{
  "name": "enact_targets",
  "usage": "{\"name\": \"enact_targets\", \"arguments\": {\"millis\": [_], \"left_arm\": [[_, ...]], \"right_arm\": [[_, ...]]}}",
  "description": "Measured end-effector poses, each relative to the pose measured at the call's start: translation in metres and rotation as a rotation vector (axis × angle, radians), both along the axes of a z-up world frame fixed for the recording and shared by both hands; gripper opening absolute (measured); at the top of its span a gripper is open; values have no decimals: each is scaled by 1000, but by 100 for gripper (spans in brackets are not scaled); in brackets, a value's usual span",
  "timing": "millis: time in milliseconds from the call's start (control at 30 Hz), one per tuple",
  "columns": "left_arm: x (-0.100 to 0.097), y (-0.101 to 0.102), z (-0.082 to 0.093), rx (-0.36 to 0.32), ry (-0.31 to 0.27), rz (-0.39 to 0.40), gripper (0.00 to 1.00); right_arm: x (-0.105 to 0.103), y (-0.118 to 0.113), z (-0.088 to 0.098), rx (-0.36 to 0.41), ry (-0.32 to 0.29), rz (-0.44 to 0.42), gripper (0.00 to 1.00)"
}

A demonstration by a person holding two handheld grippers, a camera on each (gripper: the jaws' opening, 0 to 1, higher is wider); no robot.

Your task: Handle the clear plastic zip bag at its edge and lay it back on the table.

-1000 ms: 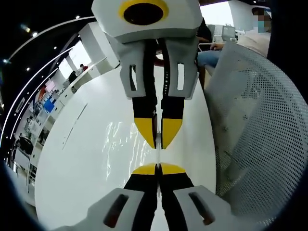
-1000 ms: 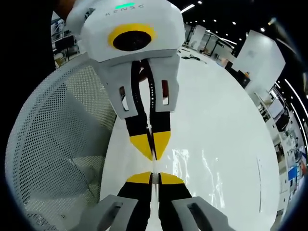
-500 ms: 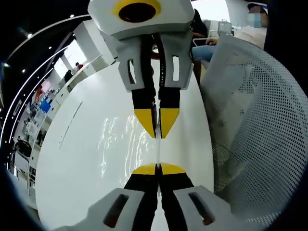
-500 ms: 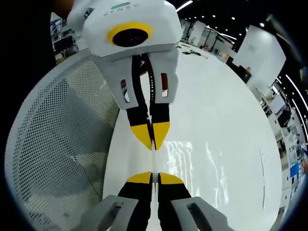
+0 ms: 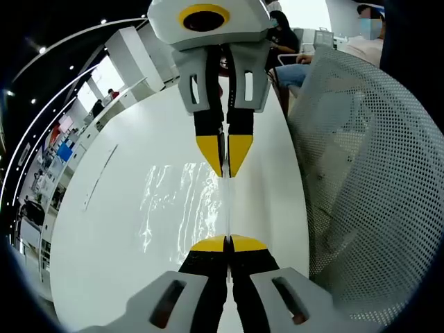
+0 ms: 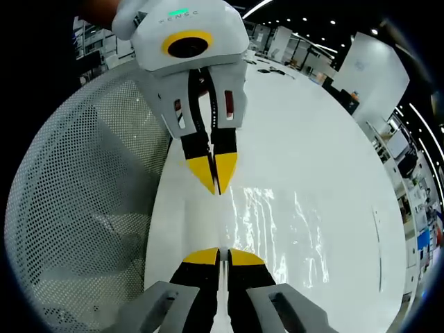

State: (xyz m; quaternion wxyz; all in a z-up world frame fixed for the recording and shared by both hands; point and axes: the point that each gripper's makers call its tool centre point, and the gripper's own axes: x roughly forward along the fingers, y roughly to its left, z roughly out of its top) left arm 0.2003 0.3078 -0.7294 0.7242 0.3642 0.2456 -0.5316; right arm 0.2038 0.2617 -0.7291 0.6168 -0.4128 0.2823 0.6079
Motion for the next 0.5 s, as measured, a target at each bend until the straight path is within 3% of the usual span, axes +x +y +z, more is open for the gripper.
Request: {"name": "enact_targets", "arguments": {"millis": [500], "left_arm": [[0, 2, 0, 3, 1, 2, 0]], "right_arm": [[2, -9, -1, -6, 6, -12, 0]]}}
